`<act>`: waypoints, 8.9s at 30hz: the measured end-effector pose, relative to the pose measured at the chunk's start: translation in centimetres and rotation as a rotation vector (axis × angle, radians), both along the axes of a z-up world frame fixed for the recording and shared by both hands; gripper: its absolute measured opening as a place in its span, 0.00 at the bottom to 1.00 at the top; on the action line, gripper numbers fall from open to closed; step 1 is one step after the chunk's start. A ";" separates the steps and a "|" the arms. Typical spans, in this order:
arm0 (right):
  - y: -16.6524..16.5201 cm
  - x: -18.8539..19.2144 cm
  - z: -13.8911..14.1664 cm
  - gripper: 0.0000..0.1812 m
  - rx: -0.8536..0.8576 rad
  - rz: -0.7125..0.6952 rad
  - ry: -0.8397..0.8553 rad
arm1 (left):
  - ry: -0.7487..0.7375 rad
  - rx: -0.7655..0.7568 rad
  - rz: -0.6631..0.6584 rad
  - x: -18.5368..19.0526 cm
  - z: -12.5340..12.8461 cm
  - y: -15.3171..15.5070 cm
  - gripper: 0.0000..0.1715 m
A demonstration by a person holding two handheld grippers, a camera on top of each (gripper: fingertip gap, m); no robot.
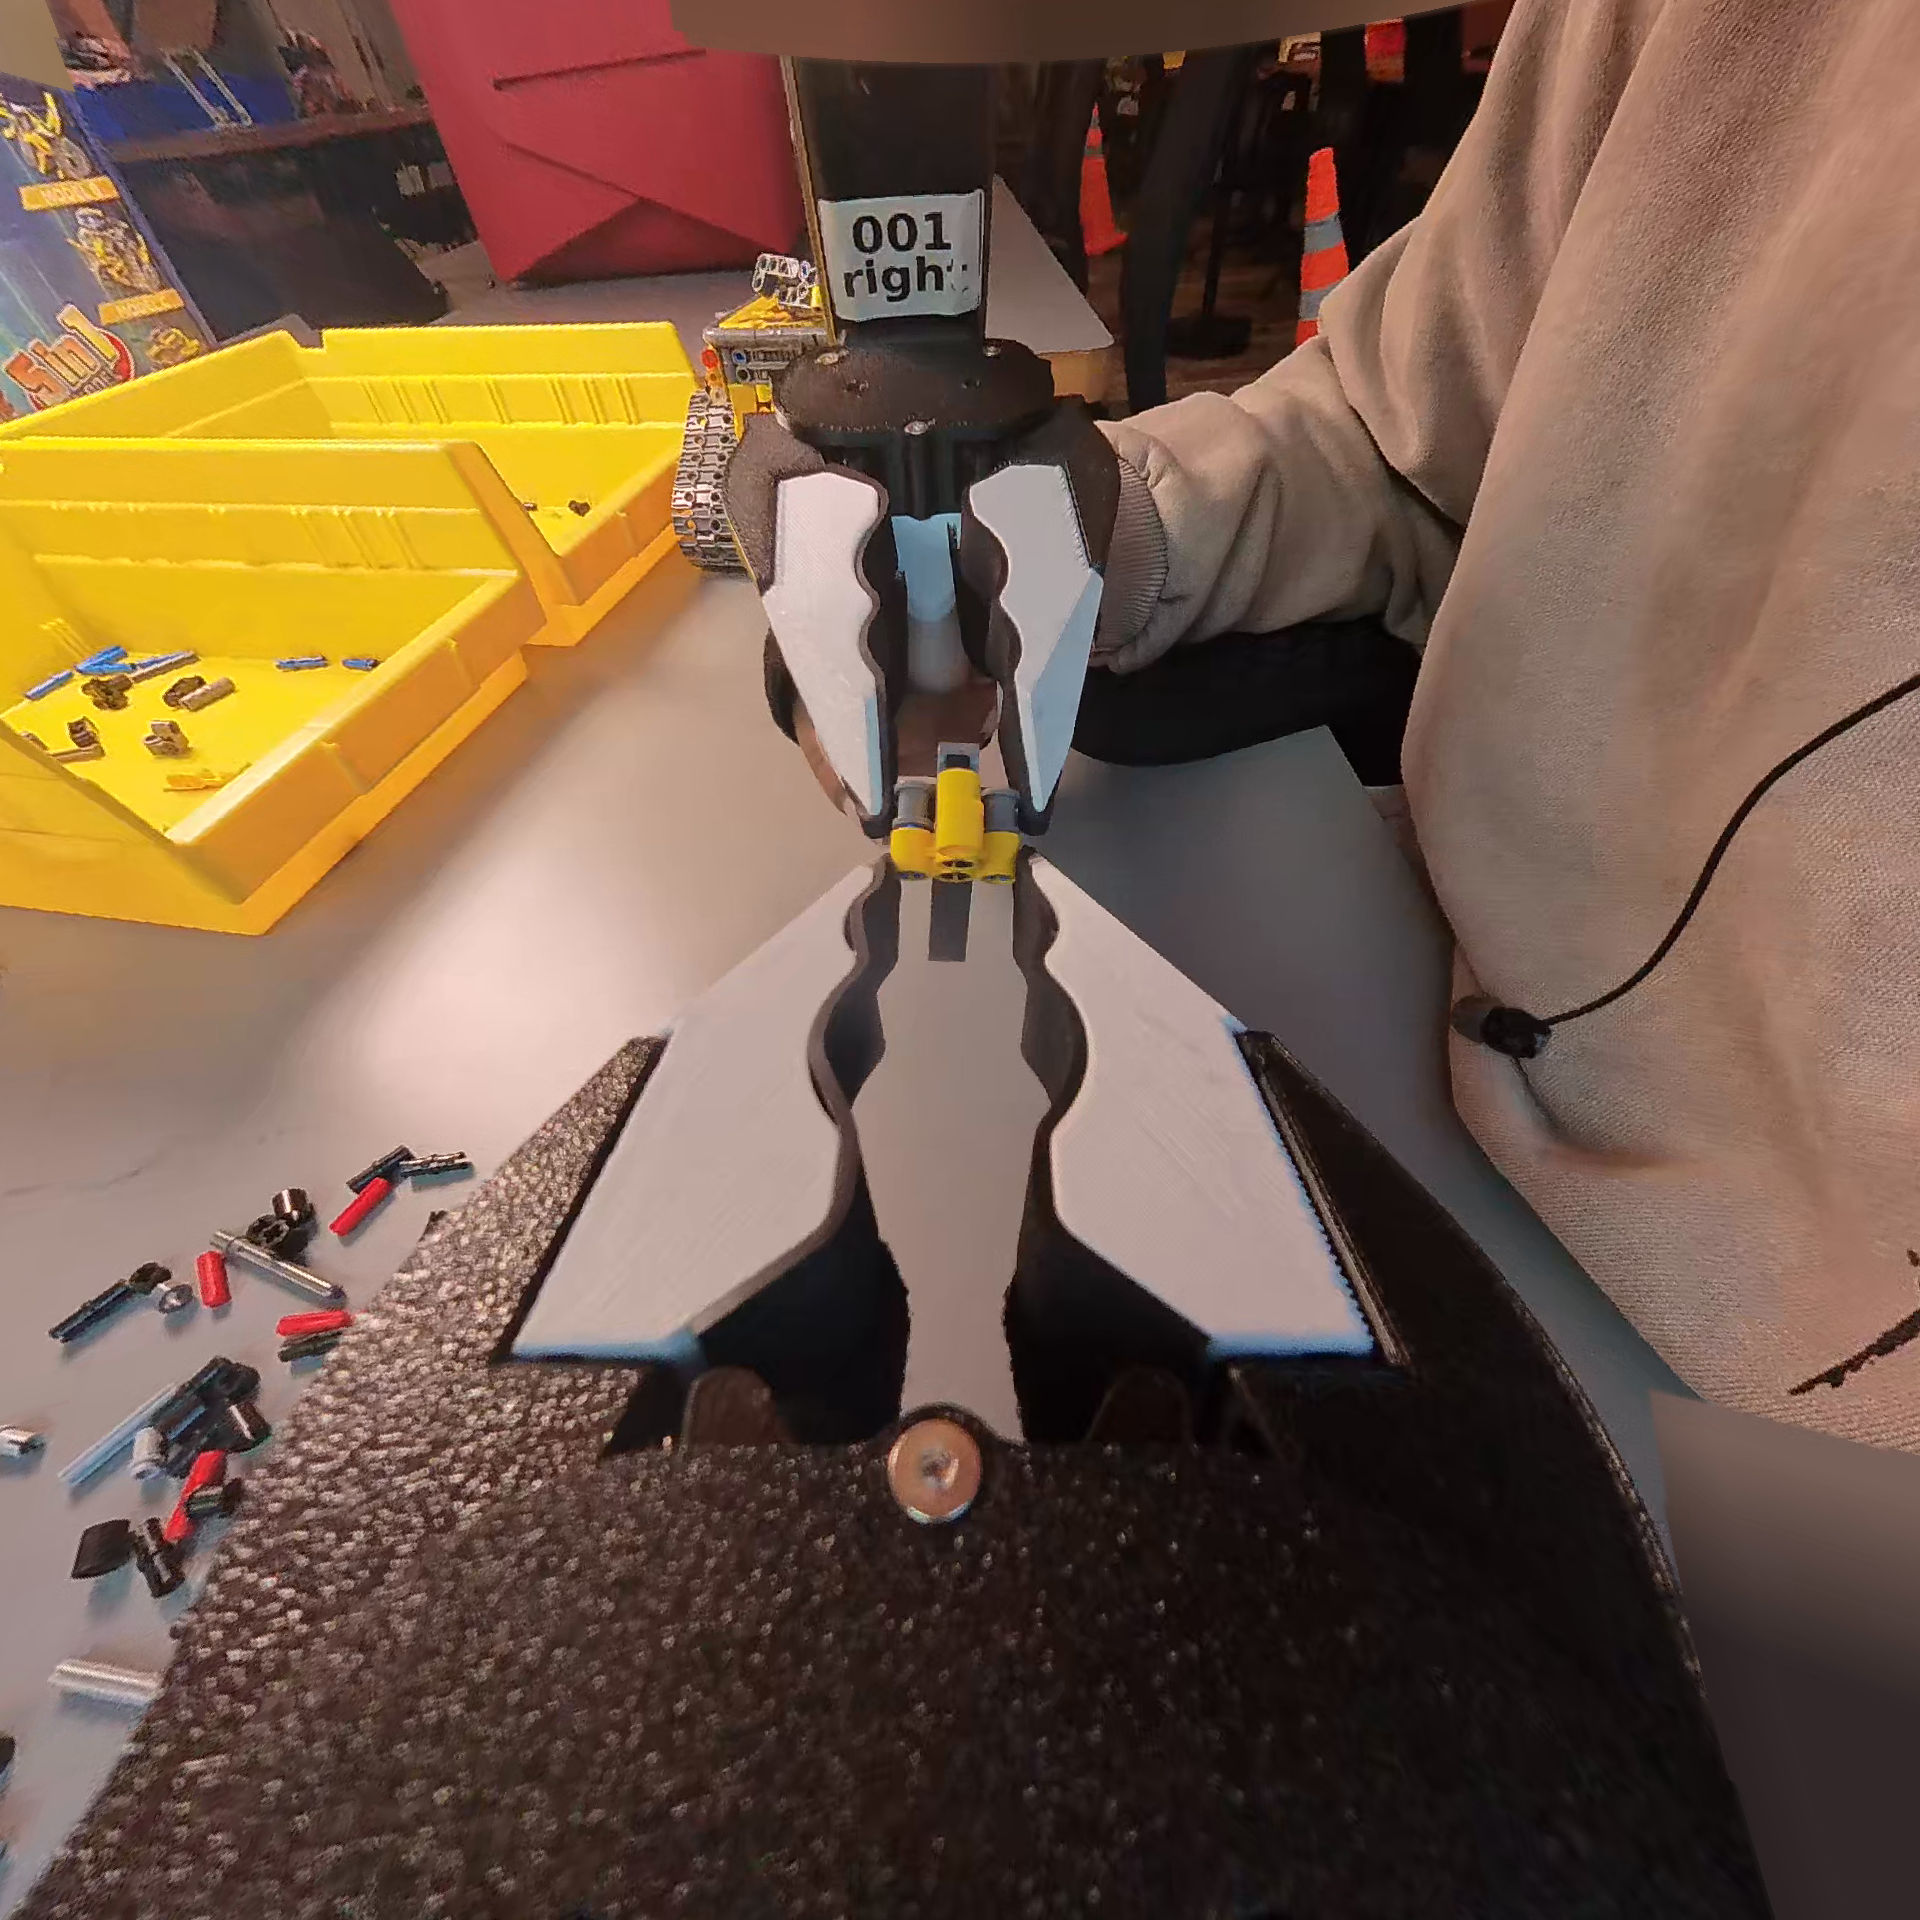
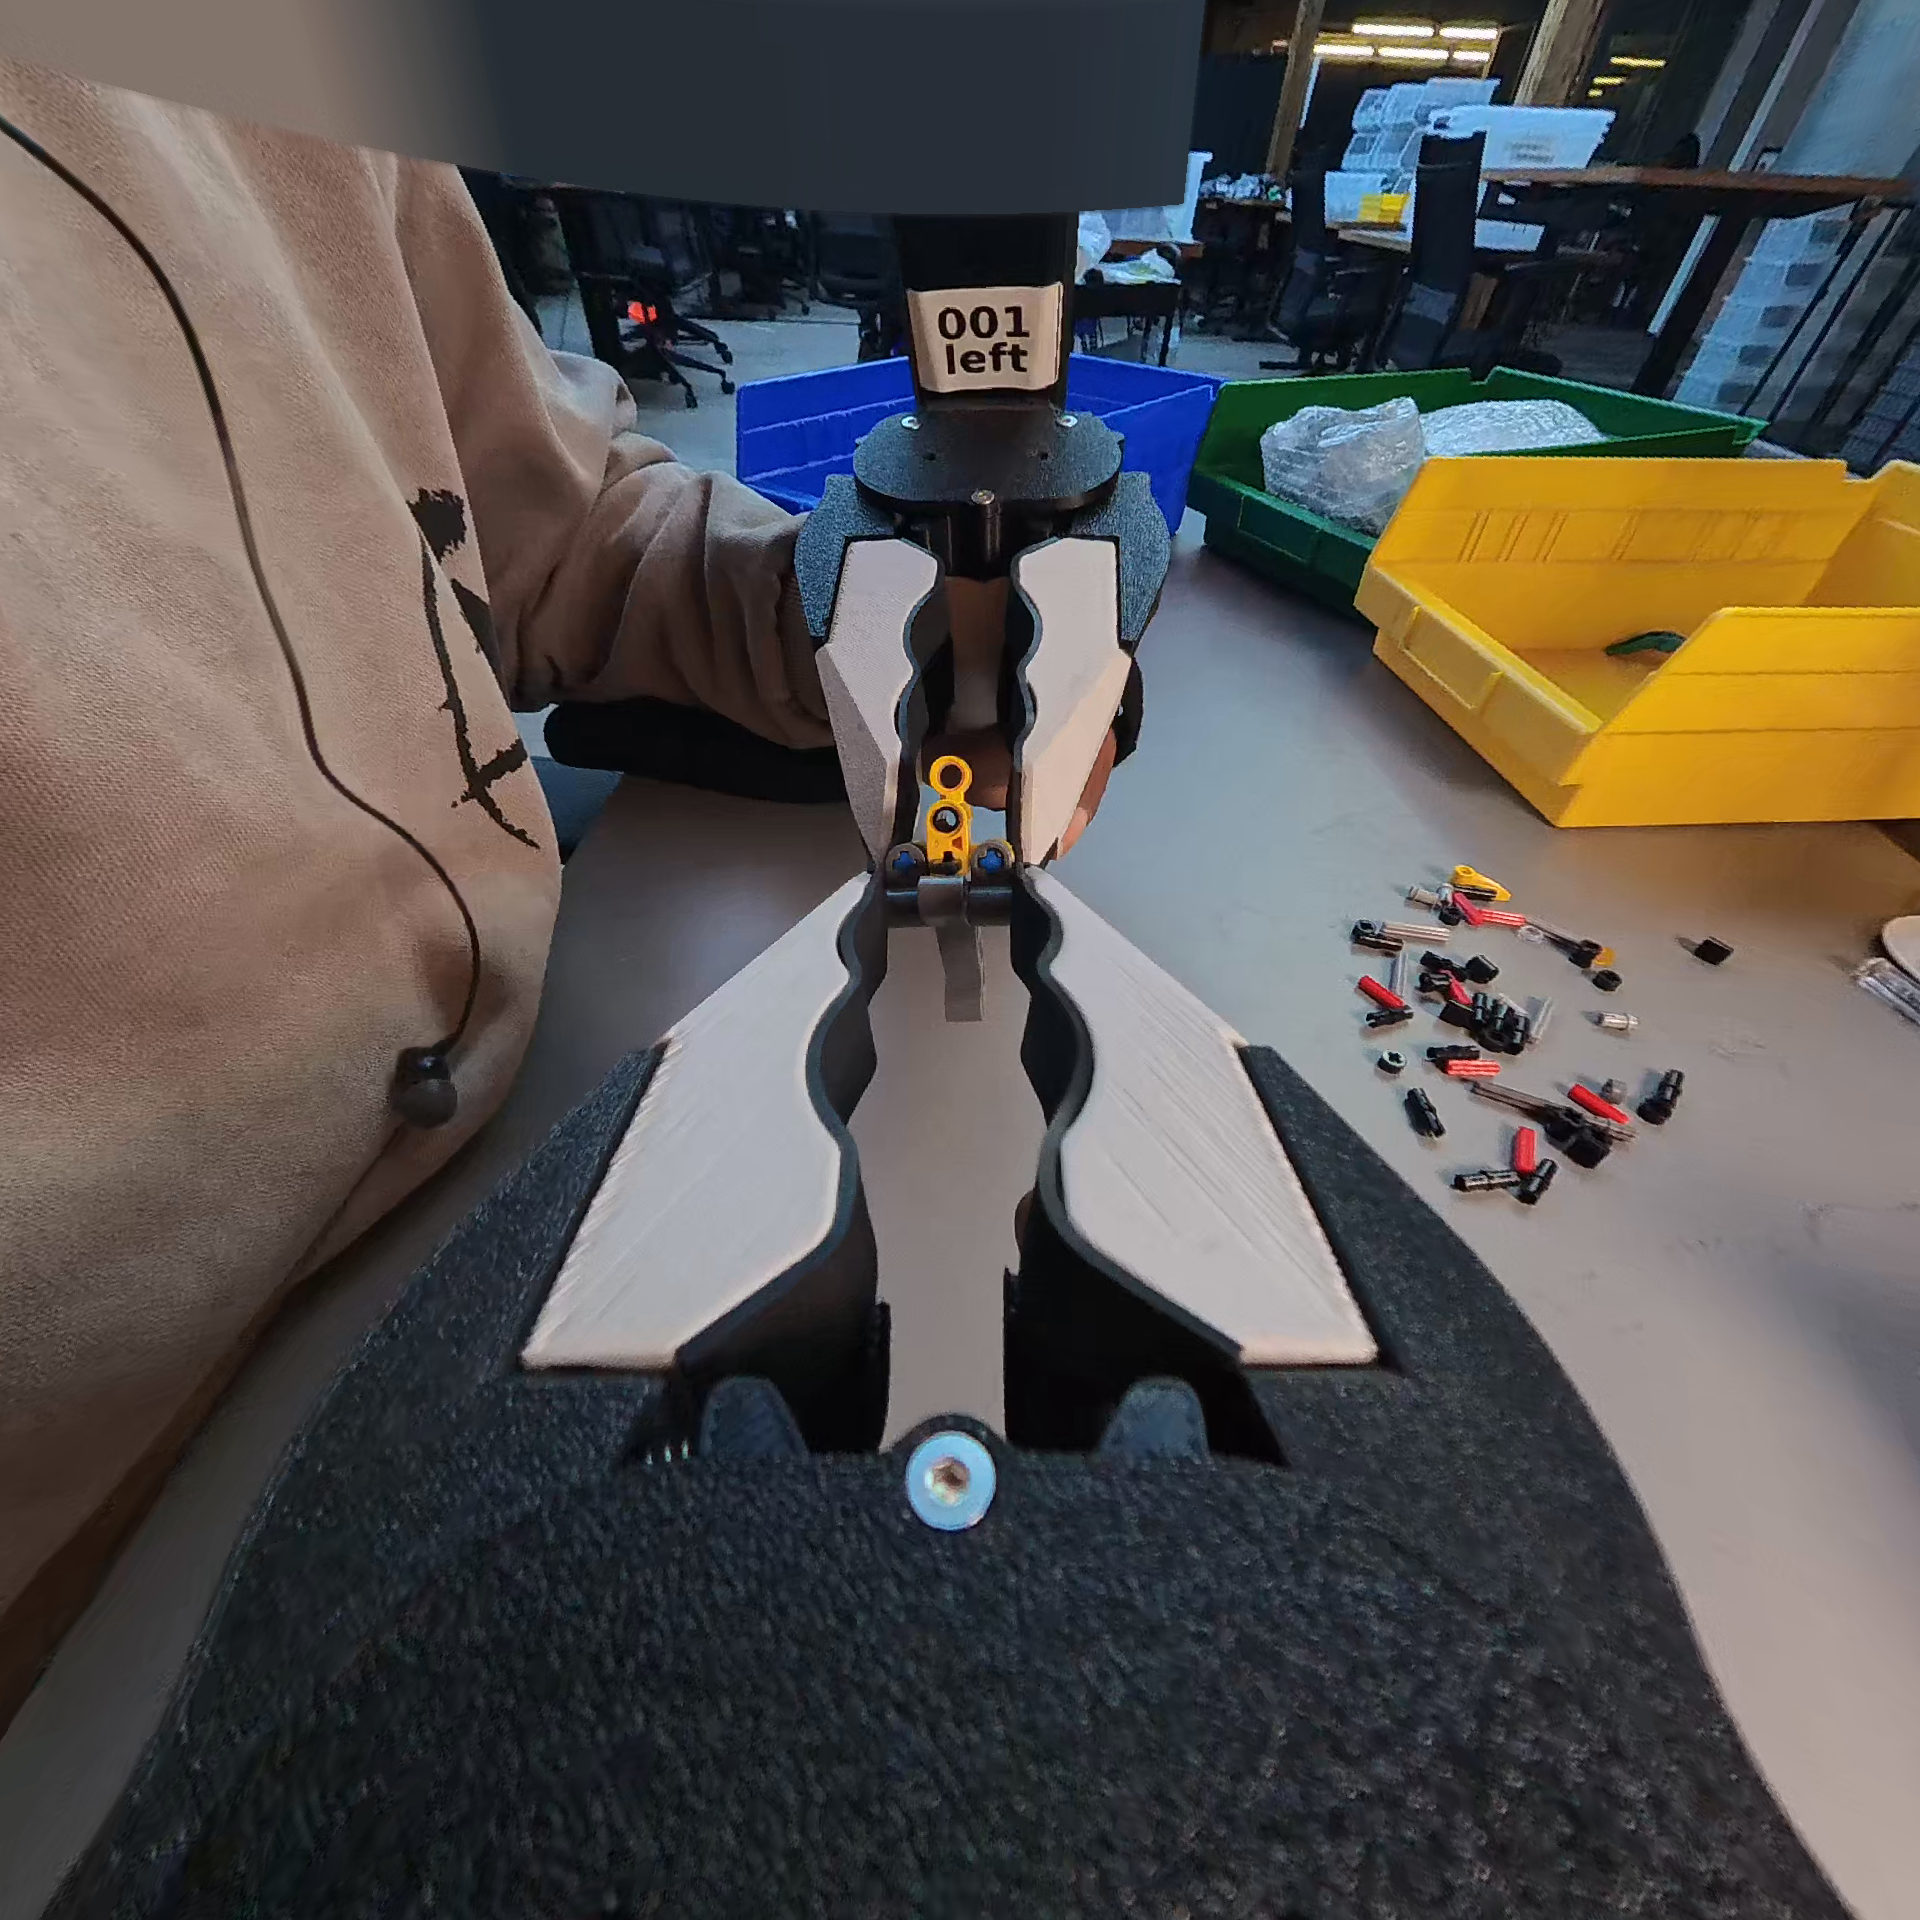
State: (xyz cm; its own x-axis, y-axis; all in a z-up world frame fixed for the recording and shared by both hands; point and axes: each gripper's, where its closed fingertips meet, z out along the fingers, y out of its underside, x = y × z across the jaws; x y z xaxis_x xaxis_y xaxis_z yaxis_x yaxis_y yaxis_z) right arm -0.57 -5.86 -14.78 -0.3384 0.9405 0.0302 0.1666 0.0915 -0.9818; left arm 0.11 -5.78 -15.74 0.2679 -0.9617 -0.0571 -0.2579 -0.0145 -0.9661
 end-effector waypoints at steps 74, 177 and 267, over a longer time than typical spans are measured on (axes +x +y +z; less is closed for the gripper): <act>-0.7 -0.1 -2.4 0.11 0.032 0.038 -0.130 | 0.195 -0.029 0.013 0.3 -4.0 -0.6 0.14; 0.0 -1.4 -4.6 0.03 0.095 -0.048 -0.181 | 0.242 -0.134 0.056 -1.4 -5.1 -0.4 0.14; 2.6 -1.7 0.7 0.11 -0.347 -0.117 0.039 | -0.056 -0.015 0.249 -2.5 1.4 2.0 0.14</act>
State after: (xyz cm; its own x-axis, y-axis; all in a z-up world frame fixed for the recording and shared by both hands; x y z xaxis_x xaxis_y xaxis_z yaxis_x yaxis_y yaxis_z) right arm -2.29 -3.24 -14.11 -0.2332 0.9292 -0.2868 0.1180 -0.2657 -0.9568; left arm -2.37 -3.75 -14.34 0.4987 -0.8665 -0.0221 -0.1912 -0.0850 -0.9779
